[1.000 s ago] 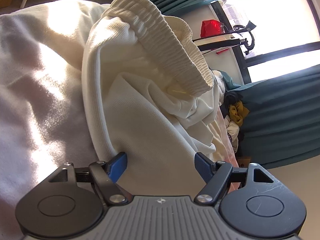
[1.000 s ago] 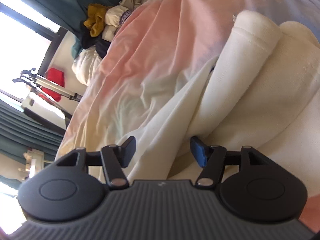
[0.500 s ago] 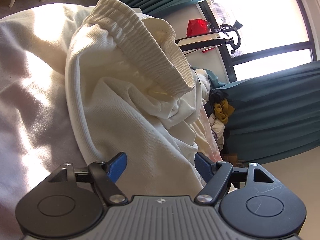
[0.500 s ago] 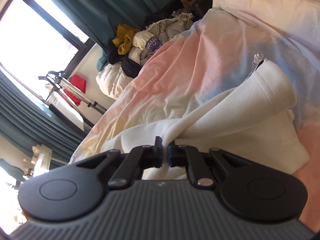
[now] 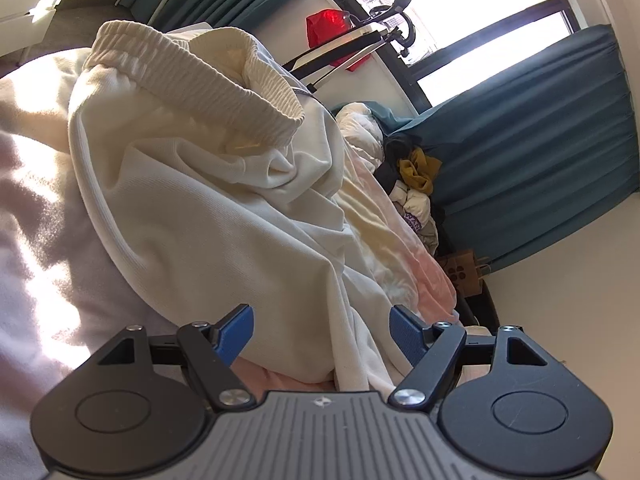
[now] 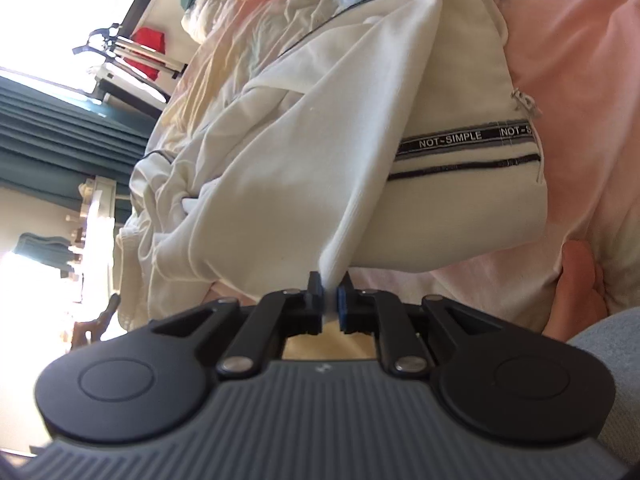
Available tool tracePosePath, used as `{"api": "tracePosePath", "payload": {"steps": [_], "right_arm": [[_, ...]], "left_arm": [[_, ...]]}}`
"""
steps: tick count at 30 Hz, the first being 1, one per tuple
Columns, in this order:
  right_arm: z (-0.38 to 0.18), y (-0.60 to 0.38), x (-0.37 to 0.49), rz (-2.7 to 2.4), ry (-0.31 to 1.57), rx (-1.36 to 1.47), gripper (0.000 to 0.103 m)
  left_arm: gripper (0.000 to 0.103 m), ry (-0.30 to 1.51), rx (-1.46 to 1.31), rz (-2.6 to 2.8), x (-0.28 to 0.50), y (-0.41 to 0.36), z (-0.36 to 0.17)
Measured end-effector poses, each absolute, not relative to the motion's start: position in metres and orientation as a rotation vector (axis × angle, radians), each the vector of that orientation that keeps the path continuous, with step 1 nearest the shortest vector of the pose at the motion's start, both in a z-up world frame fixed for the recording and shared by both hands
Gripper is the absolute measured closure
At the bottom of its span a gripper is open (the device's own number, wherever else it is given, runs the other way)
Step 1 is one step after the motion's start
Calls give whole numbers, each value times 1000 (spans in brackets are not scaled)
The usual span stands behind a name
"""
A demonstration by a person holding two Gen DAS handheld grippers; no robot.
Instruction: Fold clothes
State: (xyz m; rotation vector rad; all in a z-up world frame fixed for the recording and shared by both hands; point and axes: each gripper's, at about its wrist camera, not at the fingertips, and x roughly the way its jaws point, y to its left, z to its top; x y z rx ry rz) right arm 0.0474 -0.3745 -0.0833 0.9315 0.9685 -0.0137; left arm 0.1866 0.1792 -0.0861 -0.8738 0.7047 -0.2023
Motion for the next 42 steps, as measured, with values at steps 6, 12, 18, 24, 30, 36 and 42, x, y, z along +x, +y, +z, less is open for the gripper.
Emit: {"api": "tracePosePath", "payload": {"steps": [6, 12, 18, 24, 30, 36, 42], "right_arm": [[-35, -442, 40, -13, 813, 880, 91], [-74, -541, 112, -206, 822, 822, 84], [-147, -593, 163, -222, 855, 939, 84], [-171, -601, 169, -147, 803, 1041, 62], [-172, -593, 186, -92, 781, 998, 59], [-136, -574, 217, -105, 721, 850, 91], [-22, -569, 266, -83, 487, 720, 92]], "left_arm": [[27, 742, -832, -176, 188, 169, -94], [27, 758, -774, -190, 191, 158, -97], [26, 760, -752, -206, 190, 149, -96], [19, 737, -708, -226, 191, 139, -90], [17, 758, -687, -241, 191, 133, -91], [17, 755, -678, -221, 189, 135, -92], [17, 749, -673, -206, 188, 138, -93]]}}
